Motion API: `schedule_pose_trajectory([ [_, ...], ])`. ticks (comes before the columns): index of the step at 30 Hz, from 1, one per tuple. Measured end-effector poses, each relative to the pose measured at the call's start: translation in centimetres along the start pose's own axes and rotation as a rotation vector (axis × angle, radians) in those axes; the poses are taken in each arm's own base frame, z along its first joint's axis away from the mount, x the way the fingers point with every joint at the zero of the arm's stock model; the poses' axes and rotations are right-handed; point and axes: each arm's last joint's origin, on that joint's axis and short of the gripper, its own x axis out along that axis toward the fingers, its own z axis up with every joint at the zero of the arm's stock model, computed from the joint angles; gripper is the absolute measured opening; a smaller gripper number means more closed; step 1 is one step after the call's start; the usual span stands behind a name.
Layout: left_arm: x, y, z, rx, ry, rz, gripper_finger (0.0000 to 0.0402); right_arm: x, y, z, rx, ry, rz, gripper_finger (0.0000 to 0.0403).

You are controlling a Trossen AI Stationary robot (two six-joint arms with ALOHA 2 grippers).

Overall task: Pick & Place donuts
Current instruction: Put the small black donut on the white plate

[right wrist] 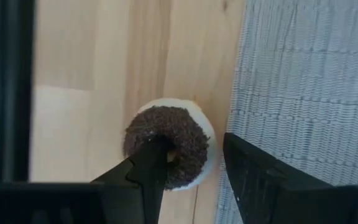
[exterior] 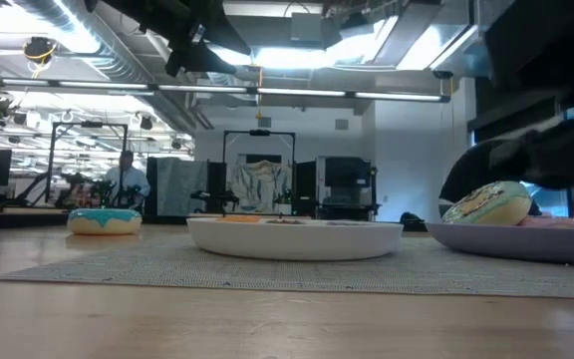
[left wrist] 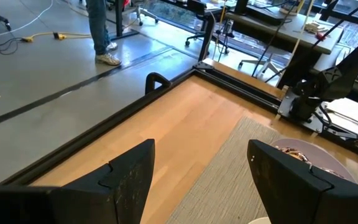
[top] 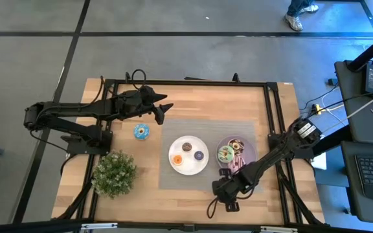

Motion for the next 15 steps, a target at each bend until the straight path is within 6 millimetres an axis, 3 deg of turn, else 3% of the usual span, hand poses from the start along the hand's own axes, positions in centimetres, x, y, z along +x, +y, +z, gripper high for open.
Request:
schedule_pose_trajectory([
  [6,0.00,0.00,0.00,0.000,0.000,0.000,0.0251,0.95,0.02,0.08,0.031,0.003,0.009,0.0149],
  [15,-0.01,0.00,0.00,-0.011,0.000,0.000,0.0251,0.13,0.35,0.47,0.009,0.067,-0.018,0.0065],
])
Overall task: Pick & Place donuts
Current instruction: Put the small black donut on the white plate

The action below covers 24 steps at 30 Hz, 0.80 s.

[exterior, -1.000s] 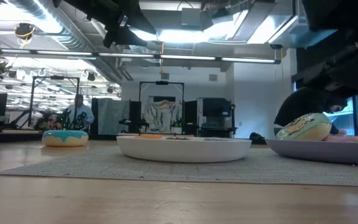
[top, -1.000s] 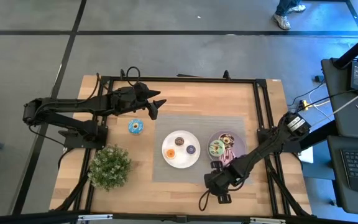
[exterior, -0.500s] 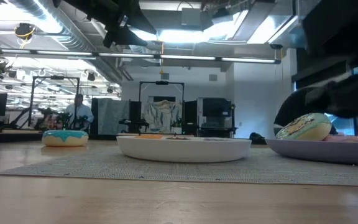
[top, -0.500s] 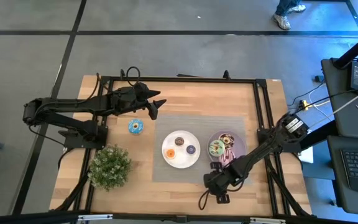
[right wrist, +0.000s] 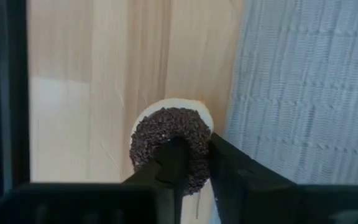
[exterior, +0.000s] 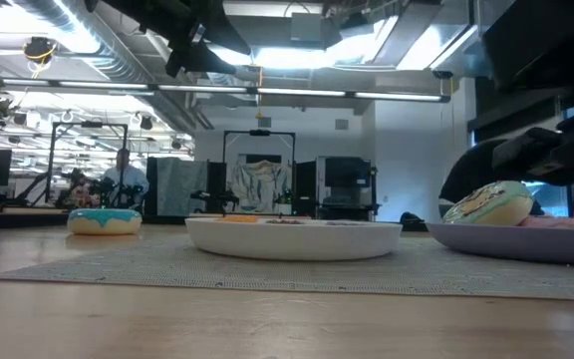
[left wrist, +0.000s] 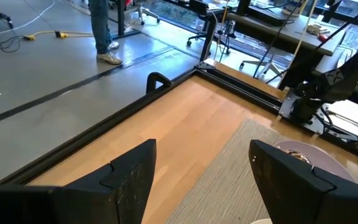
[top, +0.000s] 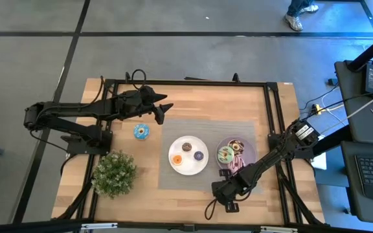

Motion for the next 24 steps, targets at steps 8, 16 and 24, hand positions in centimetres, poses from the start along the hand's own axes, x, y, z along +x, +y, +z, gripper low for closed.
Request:
schedule_pose_trajectory([
  [8,0.0,0.0,0.0,0.000,0.001,-0.003,0.0251,-1.5,-0.7,1.0,-0.035,0.043,-0.038,0.0045],
  [16,0.0,0.0,0.0,0.001,0.002,-0.005,0.0251,-4.5,-3.9,4.7,-0.092,-0.032,-0.063,0.0047],
  [24,0.0,0.0,0.0,-0.022,0.004,-0.011,0.0251,-5.5,-10.0,8.6,0.043,-0.231,-0.071,0.0047],
])
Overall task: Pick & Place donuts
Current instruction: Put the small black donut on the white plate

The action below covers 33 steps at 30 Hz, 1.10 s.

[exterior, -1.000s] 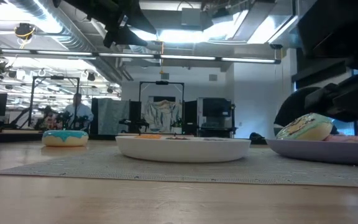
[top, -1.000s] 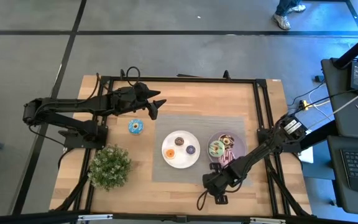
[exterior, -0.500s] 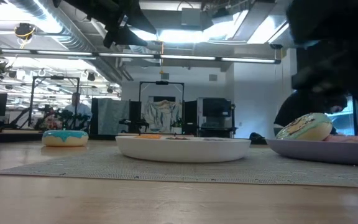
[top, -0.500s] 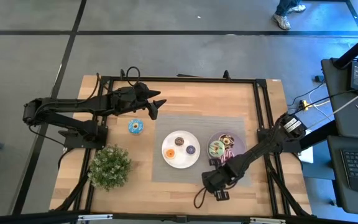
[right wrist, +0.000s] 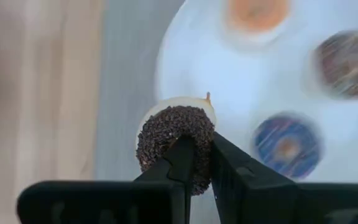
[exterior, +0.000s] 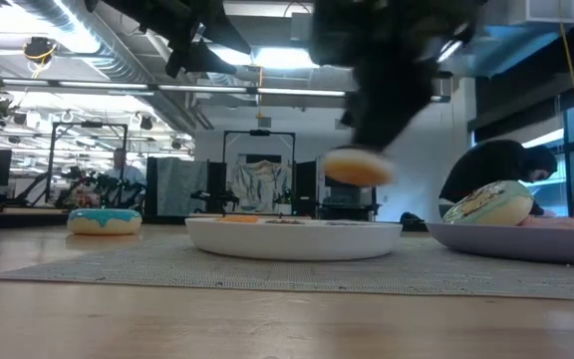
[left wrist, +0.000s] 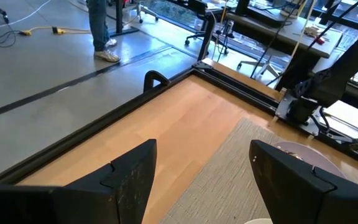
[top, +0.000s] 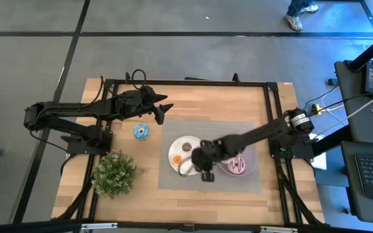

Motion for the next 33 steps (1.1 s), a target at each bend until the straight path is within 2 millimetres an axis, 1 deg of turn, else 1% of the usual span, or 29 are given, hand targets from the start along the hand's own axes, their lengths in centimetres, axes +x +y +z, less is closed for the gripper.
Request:
schedule_pose_trajectory([
  [3,0.0,0.0,0.0,0.014,0.000,0.000,0.0251,0.3,-1.2,0.8,0.040,-0.049,0.013,0.0047],
  [5,0.0,0.0,0.0,0.020,-0.001,0.003,0.0251,0.6,-1.5,1.3,0.047,-0.080,0.044,0.0047],
  [11,0.0,0.0,-0.1,0.027,0.011,0.008,0.0251,2.5,-1.7,1.2,0.041,-0.073,0.039,0.0047],
  [15,0.0,0.1,-0.2,0.030,0.018,0.010,0.0251,4.0,-2.0,0.9,0.044,-0.058,-0.007,0.0047],
  [18,0.0,0.1,-0.2,0.030,0.019,0.010,0.0251,4.6,-2.1,0.7,0.053,-0.043,-0.027,0.0047],
  [21,0.0,0.1,-0.2,0.030,0.019,0.011,0.0251,4.7,-2.2,0.7,0.097,-0.046,-0.030,0.0047],
  [33,0.0,0.1,-0.2,0.030,0.019,0.010,0.0251,4.7,-2.2,0.7,0.099,-0.046,-0.021,0.0047],
])
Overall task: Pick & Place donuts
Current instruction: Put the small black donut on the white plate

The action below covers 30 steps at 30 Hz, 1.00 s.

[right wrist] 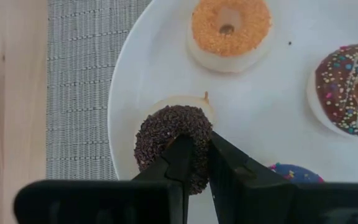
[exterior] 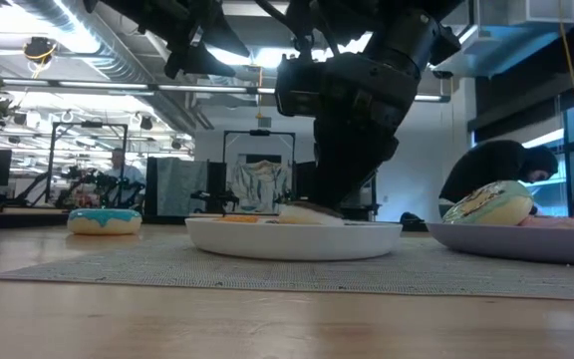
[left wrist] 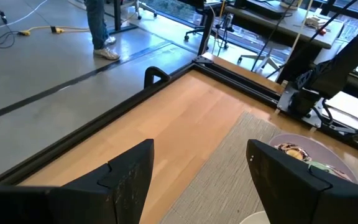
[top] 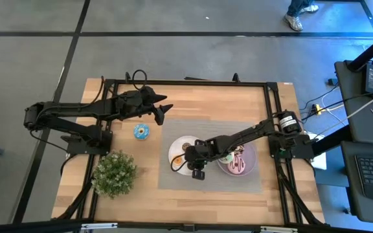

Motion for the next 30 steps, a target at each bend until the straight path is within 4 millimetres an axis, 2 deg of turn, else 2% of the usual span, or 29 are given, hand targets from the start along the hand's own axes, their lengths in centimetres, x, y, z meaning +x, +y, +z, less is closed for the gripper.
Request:
schedule_pose_trajectory([
  [13,0.00,0.00,0.00,-0.008,0.000,0.000,0.0251,0.00,-0.14,0.09,-0.004,-0.004,0.000,0.0050],
  [23,0.00,0.01,0.00,-0.008,0.000,0.000,0.0251,-0.01,-0.21,0.17,0.025,-0.010,0.001,0.0132],
  [30,0.00,0.00,0.00,-0.008,0.000,0.000,0.0251,-0.02,-0.40,0.08,0.058,0.004,-0.006,0.0146],
])
